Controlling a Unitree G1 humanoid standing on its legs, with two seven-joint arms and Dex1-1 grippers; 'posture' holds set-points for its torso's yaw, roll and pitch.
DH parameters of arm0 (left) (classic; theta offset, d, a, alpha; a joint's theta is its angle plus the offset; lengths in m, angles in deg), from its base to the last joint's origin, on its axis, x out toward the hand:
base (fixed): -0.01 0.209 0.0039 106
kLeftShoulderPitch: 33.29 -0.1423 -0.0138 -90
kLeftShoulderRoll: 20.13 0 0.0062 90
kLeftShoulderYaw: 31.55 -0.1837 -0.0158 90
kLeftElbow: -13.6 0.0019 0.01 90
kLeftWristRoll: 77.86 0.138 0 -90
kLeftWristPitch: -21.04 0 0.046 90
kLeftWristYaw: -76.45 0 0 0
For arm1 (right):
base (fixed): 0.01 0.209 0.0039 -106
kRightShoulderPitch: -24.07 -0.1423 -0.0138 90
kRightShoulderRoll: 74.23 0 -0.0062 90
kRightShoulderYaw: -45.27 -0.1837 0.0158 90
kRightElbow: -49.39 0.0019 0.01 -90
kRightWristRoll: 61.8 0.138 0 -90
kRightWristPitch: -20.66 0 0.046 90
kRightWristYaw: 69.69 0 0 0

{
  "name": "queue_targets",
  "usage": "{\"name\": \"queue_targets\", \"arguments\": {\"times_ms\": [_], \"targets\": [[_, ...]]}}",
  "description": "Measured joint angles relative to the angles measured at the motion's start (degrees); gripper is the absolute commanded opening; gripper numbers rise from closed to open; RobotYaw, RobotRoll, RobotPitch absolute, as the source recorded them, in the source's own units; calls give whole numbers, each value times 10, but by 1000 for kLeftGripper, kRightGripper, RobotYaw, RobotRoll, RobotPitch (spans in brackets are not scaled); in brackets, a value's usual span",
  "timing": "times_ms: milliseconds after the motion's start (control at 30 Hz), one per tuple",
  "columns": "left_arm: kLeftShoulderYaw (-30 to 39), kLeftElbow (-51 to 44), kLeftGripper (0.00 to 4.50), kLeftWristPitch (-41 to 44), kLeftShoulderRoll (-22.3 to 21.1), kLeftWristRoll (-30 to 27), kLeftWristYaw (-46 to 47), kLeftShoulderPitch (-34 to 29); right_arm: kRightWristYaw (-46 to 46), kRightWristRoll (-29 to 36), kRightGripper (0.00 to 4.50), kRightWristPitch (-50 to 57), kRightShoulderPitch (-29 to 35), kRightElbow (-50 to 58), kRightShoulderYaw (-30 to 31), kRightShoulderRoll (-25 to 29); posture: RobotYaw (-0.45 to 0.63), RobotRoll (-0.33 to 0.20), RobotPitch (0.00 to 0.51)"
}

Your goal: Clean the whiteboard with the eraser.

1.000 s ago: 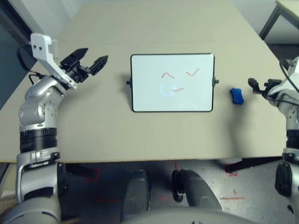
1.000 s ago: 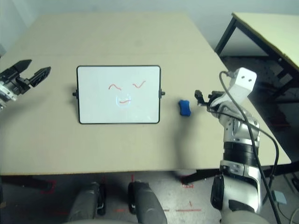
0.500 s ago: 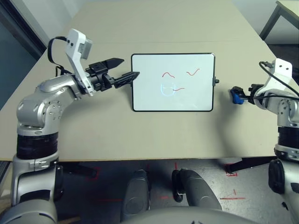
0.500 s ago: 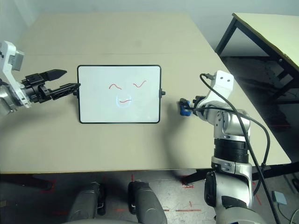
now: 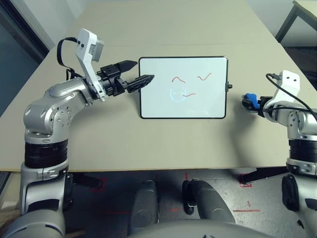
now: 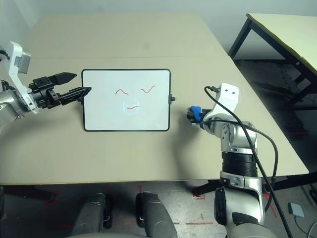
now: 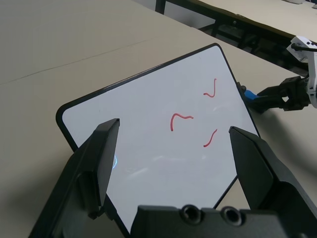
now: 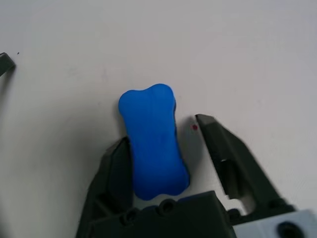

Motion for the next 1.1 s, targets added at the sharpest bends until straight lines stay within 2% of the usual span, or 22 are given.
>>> {"name": "queue_targets", "arguments": {"times_ms": [133,233,400,500,600,767,900,1100], "targets": [[-4,0,4500,0,5,0,1,6,0,-6,984,-13,0,-1,5,0,29,0,143],[-8,0,4500,0,8,0,1,9,-3,-10,655,-22,0,-1,6,0,26,0,142],[-18,0,4500,8,8,0,-2,9,-7,-24,599,-35,-16,0,6,9,14,0,136],[-23,0,4500,13,8,0,-10,8,-1,-35,599,-62,-53,7,14,34,9,0,132],[-31,0,4500,14,5,0,-16,8,16,-38,598,-76,-108,32,27,37,2,0,127],[-42,1,4500,14,5,2,-24,8,49,-23,580,-69,-155,87,75,-4,1,0,122],[-44,2,4500,15,5,2,-27,12,53,-21,568,-62,-155,97,111,-45,14,0,117],[-44,2,4500,19,5,2,-31,18,51,-35,568,-101,-136,109,147,-72,32,0,115]]}}
